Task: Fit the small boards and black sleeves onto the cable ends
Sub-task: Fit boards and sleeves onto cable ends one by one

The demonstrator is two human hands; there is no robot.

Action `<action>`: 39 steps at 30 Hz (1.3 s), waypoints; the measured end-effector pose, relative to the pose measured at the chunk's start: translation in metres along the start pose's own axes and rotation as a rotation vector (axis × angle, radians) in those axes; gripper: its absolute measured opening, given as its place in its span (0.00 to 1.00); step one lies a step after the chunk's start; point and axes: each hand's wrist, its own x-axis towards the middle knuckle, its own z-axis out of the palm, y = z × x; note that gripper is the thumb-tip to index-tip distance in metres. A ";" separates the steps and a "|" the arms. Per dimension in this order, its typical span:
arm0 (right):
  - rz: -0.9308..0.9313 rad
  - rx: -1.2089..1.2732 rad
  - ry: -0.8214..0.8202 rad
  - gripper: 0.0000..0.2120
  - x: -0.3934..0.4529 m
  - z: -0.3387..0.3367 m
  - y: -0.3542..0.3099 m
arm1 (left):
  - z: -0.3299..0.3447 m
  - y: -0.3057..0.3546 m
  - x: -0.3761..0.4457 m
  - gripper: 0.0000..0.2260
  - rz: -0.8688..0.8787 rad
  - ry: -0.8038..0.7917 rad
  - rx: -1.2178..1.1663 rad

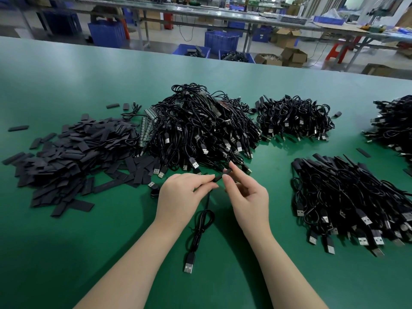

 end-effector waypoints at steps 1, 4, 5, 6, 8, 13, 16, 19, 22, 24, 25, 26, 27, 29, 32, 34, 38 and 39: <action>0.009 0.012 0.007 0.15 0.000 0.000 -0.001 | 0.000 0.000 0.000 0.08 -0.004 -0.004 -0.002; 0.070 0.132 0.054 0.12 0.000 0.000 -0.005 | 0.001 -0.001 0.000 0.07 -0.022 -0.016 -0.004; 0.089 0.166 0.070 0.11 0.000 0.000 -0.007 | 0.001 -0.001 0.000 0.07 -0.030 -0.021 -0.006; 0.098 0.181 0.082 0.10 0.001 0.000 -0.008 | 0.002 -0.001 0.000 0.07 -0.035 -0.024 -0.008; 0.102 0.182 0.087 0.08 0.001 -0.001 -0.009 | 0.003 -0.002 0.000 0.07 -0.030 -0.031 -0.012; 0.113 0.199 0.110 0.05 0.002 -0.003 -0.008 | 0.004 -0.004 -0.001 0.08 -0.032 -0.052 -0.058; 0.133 0.234 0.119 0.04 0.003 -0.003 -0.008 | 0.005 -0.004 -0.001 0.09 -0.033 -0.068 -0.083; 0.156 0.265 0.113 0.03 0.004 -0.004 -0.008 | 0.004 -0.004 -0.002 0.09 -0.050 -0.078 -0.119; 0.178 0.288 0.112 0.03 0.004 -0.005 -0.010 | 0.004 -0.003 -0.002 0.09 -0.054 -0.081 -0.126; 0.185 0.291 0.121 0.03 0.005 -0.006 -0.010 | 0.004 -0.003 -0.002 0.09 -0.052 -0.073 -0.127; 0.187 0.296 0.125 0.03 0.005 -0.006 -0.011 | 0.004 -0.003 -0.002 0.09 -0.052 -0.067 -0.129; 0.188 0.304 0.126 0.03 0.005 -0.006 -0.012 | 0.003 -0.003 -0.002 0.09 -0.052 -0.064 -0.131; 0.192 0.312 0.124 0.03 0.005 -0.006 -0.013 | 0.003 -0.003 -0.002 0.09 -0.053 -0.063 -0.135; 0.200 0.321 0.113 0.02 0.005 -0.007 -0.014 | 0.004 -0.003 -0.001 0.09 -0.052 -0.065 -0.145; 0.198 0.315 0.097 0.02 0.004 -0.007 -0.015 | 0.004 -0.003 -0.002 0.09 -0.057 -0.071 -0.156; 0.191 0.322 0.105 0.04 0.004 -0.006 -0.017 | 0.005 -0.003 -0.001 0.09 -0.052 -0.067 -0.156; 0.173 0.312 0.114 0.09 0.004 -0.006 -0.017 | 0.005 -0.003 -0.001 0.09 -0.041 -0.058 -0.155; 0.174 0.310 0.112 0.09 0.004 -0.006 -0.017 | 0.005 -0.003 -0.001 0.09 -0.045 -0.057 -0.160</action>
